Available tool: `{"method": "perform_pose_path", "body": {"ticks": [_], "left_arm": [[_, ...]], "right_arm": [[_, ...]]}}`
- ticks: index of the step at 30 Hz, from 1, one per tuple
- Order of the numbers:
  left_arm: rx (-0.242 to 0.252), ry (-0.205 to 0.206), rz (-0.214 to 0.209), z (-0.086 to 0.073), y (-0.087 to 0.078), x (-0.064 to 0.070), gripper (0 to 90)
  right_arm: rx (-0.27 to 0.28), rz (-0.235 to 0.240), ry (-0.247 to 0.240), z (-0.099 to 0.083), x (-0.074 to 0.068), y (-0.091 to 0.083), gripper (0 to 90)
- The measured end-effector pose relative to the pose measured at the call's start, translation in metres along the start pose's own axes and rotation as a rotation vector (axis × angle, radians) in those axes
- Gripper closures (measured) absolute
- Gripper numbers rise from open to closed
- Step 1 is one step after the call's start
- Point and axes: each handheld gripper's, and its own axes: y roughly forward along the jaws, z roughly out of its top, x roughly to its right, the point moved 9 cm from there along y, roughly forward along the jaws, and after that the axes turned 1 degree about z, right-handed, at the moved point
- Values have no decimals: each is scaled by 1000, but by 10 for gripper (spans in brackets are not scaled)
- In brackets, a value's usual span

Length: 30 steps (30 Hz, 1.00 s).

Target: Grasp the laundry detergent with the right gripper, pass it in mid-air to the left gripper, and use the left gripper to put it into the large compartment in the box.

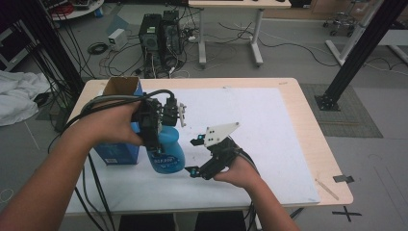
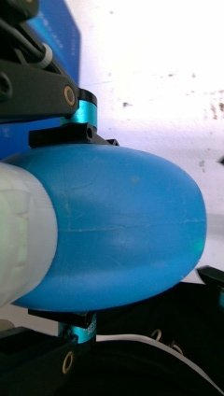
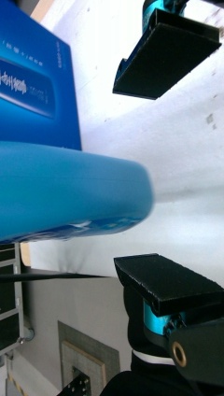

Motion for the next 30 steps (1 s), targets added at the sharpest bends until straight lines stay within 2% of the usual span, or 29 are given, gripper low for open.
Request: {"method": "perform_pose_path", "body": {"ticks": [4, 7, 13, 18, 21, 22, 26, 30], "left_arm": [[1, -67, -3, -5, -8, -7, 384], [20, -119, 0, -9, -19, -13, 384], [31, -181, -11, -17, -44, -21, 383], [18, -240, 9, -27, -62, -31, 383], [18, -240, 9, -27, -62, -31, 383], [11, -316, 17, -40, -76, -41, 383], [6, -371, 30, -53, -84, -49, 383], [27, -420, 30, -65, -92, -57, 383]], "right_arm": [[-14, -13, 6, -1, 5, -6, 128], [-27, -22, 10, -2, 8, -10, 124], [-44, -39, 25, -7, 13, -18, 122], [-54, -51, 34, -10, 17, -22, 122], [-56, -54, 31, -10, 18, -22, 122], [-58, -61, 32, -12, 19, -24, 122], [-62, -62, 35, -13, 21, -23, 122], [-76, -61, 34, -14, 21, -21, 122]]}}
